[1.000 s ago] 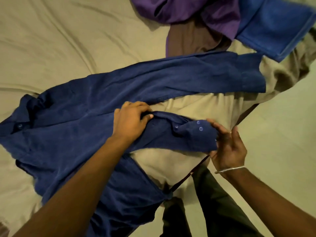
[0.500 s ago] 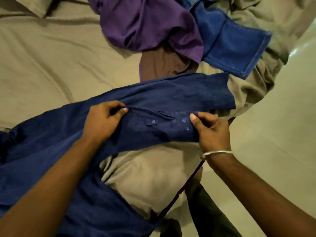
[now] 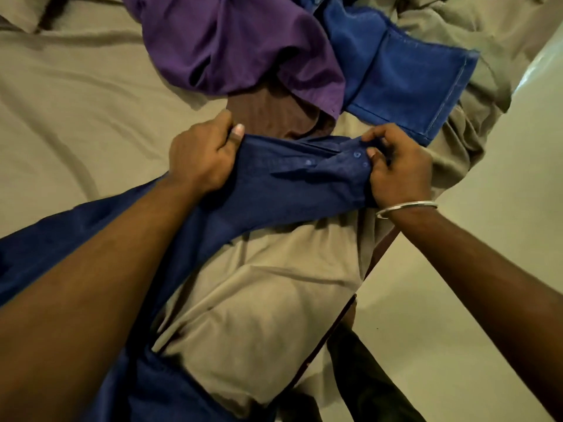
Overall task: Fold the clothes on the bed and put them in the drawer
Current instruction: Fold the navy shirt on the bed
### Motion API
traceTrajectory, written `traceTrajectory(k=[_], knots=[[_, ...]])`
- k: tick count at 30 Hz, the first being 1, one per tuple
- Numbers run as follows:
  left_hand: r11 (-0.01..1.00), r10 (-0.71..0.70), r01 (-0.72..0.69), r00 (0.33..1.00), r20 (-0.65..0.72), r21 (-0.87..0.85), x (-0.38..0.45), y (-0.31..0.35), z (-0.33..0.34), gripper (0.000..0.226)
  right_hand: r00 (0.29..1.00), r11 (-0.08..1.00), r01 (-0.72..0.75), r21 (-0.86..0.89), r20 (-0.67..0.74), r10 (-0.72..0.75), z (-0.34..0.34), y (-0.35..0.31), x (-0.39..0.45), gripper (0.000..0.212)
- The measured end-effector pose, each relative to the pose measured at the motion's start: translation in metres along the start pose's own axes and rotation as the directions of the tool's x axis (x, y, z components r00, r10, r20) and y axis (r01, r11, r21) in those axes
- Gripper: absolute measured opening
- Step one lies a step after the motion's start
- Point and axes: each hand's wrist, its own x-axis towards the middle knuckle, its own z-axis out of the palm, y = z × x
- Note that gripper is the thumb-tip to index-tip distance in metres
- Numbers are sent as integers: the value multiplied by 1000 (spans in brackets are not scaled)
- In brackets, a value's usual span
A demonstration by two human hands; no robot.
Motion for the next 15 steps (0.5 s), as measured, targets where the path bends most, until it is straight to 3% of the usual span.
traceTrajectory(k=[3, 6, 7, 9, 11, 13, 15], knots=[[997, 37, -44, 993, 116, 59, 18, 6, 26, 30, 999, 992, -40, -117, -39, 35, 6, 16, 7, 21], [996, 73, -83, 977, 199, 45, 21, 5, 50, 34, 990, 925, -137, -355, -13, 142, 10, 19, 6, 21], [996, 73, -82, 977, 200, 38, 20, 4, 55, 36, 995, 892, -97, -442, -37, 89, 11, 16, 3, 21], [996, 50, -62, 983, 176, 61, 17, 6, 59, 38, 987, 851, 111, -514, -41, -153, 17, 3, -6, 29], [995, 15, -29, 988, 155, 92, 12, 6, 56, 39, 935, 788, 355, -503, 174, -310, 30, -1, -19, 43], [997, -26, 15, 990, 136, 78, 2, 2, 50, 40, 896, 750, 411, -517, 382, -228, 44, 11, -30, 55], [997, -70, 67, 993, 91, 34, -20, -15, 40, 42, 890, 742, 388, -547, 431, -147, 52, 27, -37, 59]])
